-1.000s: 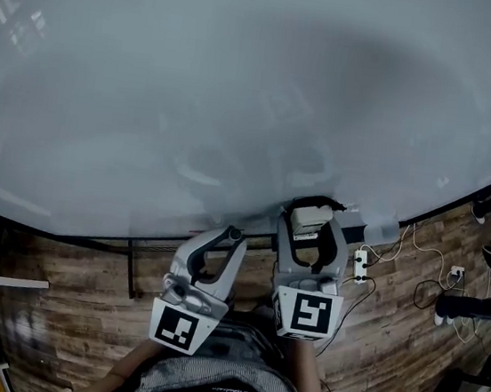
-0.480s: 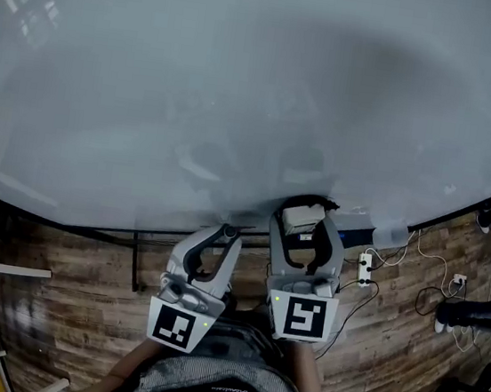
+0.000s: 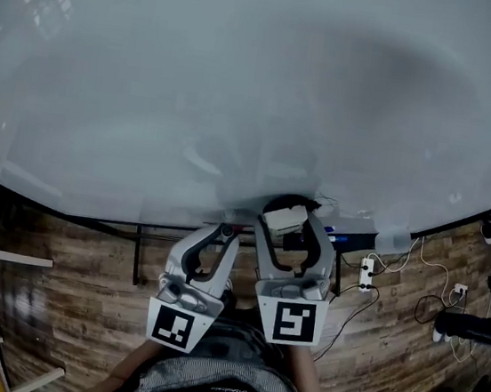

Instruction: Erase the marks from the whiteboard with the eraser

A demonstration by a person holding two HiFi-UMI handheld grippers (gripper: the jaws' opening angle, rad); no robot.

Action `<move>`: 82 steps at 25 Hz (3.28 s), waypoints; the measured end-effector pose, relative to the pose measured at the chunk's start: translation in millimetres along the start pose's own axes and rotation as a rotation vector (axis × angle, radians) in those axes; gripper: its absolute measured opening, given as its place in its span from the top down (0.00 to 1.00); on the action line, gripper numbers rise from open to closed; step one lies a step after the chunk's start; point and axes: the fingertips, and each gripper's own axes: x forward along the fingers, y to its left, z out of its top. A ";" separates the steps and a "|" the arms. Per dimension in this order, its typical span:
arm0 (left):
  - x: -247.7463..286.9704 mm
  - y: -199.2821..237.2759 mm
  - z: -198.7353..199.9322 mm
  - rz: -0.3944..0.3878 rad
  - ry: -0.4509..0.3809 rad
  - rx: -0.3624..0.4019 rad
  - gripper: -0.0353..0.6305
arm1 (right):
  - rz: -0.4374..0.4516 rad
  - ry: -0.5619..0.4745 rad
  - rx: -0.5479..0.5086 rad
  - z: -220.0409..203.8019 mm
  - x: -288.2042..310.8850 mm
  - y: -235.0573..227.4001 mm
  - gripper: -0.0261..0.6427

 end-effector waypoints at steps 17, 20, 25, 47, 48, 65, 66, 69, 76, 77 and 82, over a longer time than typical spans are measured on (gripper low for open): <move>23.1 -26.6 3.2 -0.029 -0.006 0.001 0.83 | -0.166 -0.004 0.061 -9.5 -27.5 -91.8 0.58; 23.9 -26.0 1.1 -0.029 -0.006 0.002 0.83 | -0.183 -0.006 0.062 -11.0 -27.0 -91.4 0.58; 21.8 -20.7 -2.3 -0.024 0.004 -0.001 0.83 | -0.210 0.004 0.053 -12.0 -25.7 -89.8 0.58; -12.1 4.8 -9.6 0.052 0.042 0.012 0.83 | -0.008 -0.026 -0.011 5.4 1.2 1.0 0.57; -11.6 4.4 -9.4 0.050 0.041 0.010 0.83 | -0.002 -0.034 0.006 6.2 1.1 0.4 0.57; 35.7 -39.8 -2.7 -0.067 0.006 -0.013 0.83 | -0.204 -0.024 0.109 -12.5 -34.1 -117.6 0.57; 38.2 -42.3 -3.1 -0.073 0.007 -0.012 0.83 | -0.209 -0.020 0.128 -15.3 -35.9 -123.0 0.57; 40.1 -44.1 -3.8 -0.085 0.010 -0.011 0.83 | -0.218 -0.001 0.145 -20.2 -38.4 -129.4 0.57; 35.9 -37.2 -6.5 -0.080 0.014 -0.008 0.83 | -0.233 0.041 0.120 -23.3 -34.3 -125.0 0.58; 32.9 -33.5 -7.2 -0.078 0.015 -0.009 0.83 | -0.232 0.047 0.119 -24.6 -32.3 -120.8 0.58; 21.1 -25.4 -8.0 -0.071 0.023 -0.002 0.83 | -0.216 0.091 0.153 -46.4 -27.0 -102.8 0.58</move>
